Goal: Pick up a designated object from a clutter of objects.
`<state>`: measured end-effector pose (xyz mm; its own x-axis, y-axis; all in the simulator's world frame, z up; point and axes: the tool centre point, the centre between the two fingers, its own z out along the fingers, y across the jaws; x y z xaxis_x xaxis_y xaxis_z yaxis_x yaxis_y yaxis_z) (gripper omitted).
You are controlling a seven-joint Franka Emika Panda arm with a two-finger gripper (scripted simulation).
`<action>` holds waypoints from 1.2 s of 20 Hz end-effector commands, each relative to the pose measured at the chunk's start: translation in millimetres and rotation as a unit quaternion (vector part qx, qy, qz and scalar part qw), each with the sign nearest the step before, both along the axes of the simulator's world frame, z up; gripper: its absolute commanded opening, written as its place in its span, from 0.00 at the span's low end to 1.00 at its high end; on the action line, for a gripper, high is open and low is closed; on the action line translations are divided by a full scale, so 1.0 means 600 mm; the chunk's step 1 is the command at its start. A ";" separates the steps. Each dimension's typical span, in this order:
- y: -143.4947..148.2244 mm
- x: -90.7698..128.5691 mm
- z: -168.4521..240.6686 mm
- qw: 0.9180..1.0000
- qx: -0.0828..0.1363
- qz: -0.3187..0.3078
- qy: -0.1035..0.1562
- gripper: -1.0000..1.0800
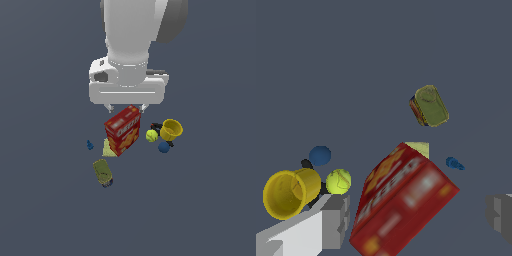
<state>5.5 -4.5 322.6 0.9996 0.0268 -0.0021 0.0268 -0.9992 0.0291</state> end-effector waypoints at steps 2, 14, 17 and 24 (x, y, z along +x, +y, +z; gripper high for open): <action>0.008 0.003 -0.011 1.000 0.000 -0.002 0.000 0.96; 0.101 0.016 -0.135 1.000 -0.002 -0.028 -0.002 0.96; 0.141 0.013 -0.186 0.999 -0.001 -0.039 -0.003 0.96; 0.234 -0.014 -0.303 0.998 0.005 -0.063 -0.004 0.96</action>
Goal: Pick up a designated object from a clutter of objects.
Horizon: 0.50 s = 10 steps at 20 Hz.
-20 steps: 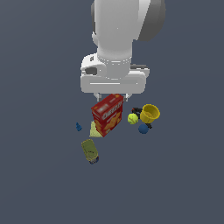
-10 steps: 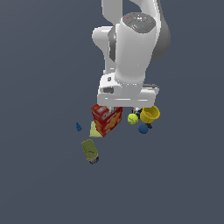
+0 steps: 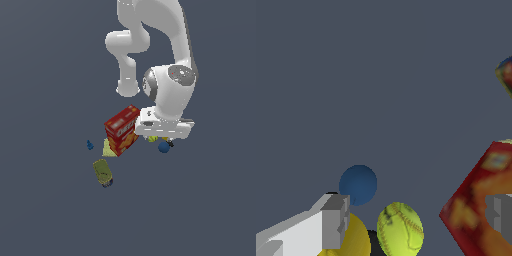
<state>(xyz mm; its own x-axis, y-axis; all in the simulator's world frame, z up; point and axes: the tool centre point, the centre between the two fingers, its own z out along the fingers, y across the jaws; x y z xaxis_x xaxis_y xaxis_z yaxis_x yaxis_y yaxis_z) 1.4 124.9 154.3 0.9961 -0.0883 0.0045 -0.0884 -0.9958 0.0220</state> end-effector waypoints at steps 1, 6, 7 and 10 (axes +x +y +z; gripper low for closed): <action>0.029 -0.012 -0.036 1.000 0.003 -0.008 -0.001 0.96; 0.069 -0.035 -0.087 1.000 0.007 -0.020 0.000 0.96; 0.075 -0.038 -0.094 1.000 0.008 -0.021 0.000 0.96; 0.089 -0.048 -0.111 1.000 0.010 -0.025 0.001 0.96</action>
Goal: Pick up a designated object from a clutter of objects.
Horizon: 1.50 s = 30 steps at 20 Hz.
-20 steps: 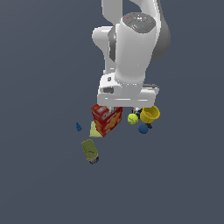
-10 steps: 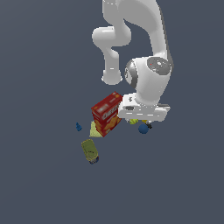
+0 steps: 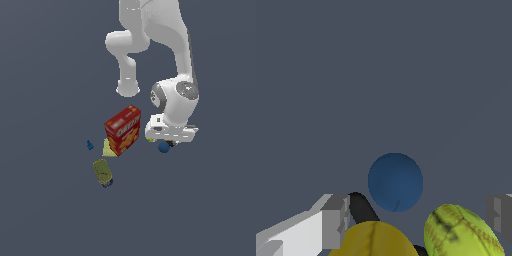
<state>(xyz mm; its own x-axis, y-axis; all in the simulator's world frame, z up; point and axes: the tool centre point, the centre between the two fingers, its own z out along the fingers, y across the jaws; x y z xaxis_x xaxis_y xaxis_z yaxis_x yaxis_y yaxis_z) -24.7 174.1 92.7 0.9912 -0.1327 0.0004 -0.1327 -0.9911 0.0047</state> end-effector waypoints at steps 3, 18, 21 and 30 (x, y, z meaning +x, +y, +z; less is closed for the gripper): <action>0.014 -0.009 -0.018 1.000 0.002 -0.005 0.000 0.96; 0.015 -0.012 -0.081 1.000 0.002 -0.005 0.000 0.96; 0.015 -0.012 -0.096 1.000 0.002 -0.005 0.000 0.96; 0.015 -0.011 -0.103 1.000 0.002 -0.005 0.000 0.00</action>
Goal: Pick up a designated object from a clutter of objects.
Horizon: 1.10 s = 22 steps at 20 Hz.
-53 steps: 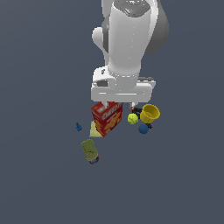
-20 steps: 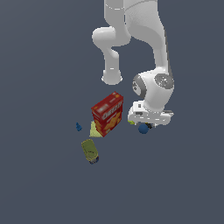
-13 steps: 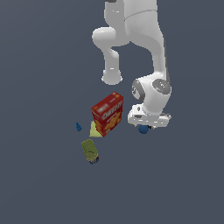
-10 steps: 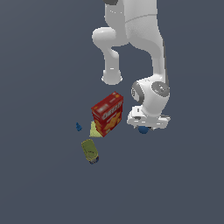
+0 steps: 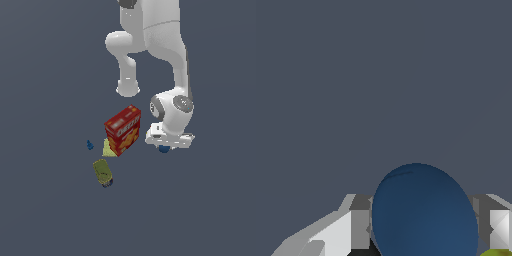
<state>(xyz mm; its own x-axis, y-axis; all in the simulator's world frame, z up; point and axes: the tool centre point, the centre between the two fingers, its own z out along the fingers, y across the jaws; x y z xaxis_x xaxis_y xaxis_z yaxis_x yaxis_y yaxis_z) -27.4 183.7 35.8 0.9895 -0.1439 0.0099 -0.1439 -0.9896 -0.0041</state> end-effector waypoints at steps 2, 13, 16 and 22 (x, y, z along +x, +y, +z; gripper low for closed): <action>-0.001 -0.007 -0.008 1.000 -0.001 0.001 0.005 0.00; -0.003 0.000 0.022 1.000 0.000 0.000 0.000 0.00; -0.005 0.000 0.044 1.000 0.000 0.000 0.000 0.00; -0.012 0.000 0.114 1.000 0.000 0.000 0.000 0.00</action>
